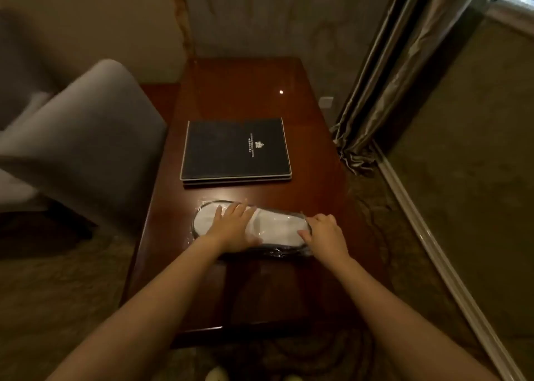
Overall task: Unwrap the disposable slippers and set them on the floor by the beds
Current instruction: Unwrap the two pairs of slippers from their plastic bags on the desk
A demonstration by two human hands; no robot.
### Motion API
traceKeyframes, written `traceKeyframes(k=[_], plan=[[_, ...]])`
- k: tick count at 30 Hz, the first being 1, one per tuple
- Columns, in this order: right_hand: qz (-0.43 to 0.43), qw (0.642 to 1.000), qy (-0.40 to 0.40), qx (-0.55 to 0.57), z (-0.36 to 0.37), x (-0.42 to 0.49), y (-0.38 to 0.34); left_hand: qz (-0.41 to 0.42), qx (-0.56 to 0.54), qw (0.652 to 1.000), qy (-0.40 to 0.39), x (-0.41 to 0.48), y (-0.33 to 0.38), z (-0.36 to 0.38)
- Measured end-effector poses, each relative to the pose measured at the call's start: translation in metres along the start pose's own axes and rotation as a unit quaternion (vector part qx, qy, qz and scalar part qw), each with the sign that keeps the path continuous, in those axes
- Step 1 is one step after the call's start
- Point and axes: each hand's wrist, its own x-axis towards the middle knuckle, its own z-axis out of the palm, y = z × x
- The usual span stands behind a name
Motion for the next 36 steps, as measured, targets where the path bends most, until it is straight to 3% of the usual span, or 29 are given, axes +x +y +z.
traceKeyframes(k=[8, 11, 24, 30, 33, 36], plan=[[0.035, 0.998, 0.036, 0.04, 0.026, 0.004, 0.0, 0.083, 0.133, 0.988, -0.014, 0.036, 0.009, 0.007], [0.042, 0.995, 0.05, 0.072, 0.031, 0.005, 0.002, 0.085, 0.116, 0.989, -0.039, 0.044, 0.006, 0.01], [0.094, 0.974, 0.132, 0.16, 0.037, 0.015, 0.007, 0.093, 0.114, 0.989, 0.005, 0.042, 0.008, 0.016], [0.111, 0.926, 0.168, 0.318, 0.017, 0.017, 0.012, 0.091, 0.094, 0.99, 0.044, 0.03, 0.004, 0.009], [0.188, 0.869, 0.175, 0.422, 0.009, 0.023, 0.019, 0.082, 0.053, 0.993, 0.07, 0.023, 0.001, 0.001], [0.268, 0.799, 0.114, 0.525, 0.005, 0.028, 0.026, 0.09, 0.037, 0.99, 0.098, 0.018, 0.002, -0.009]])
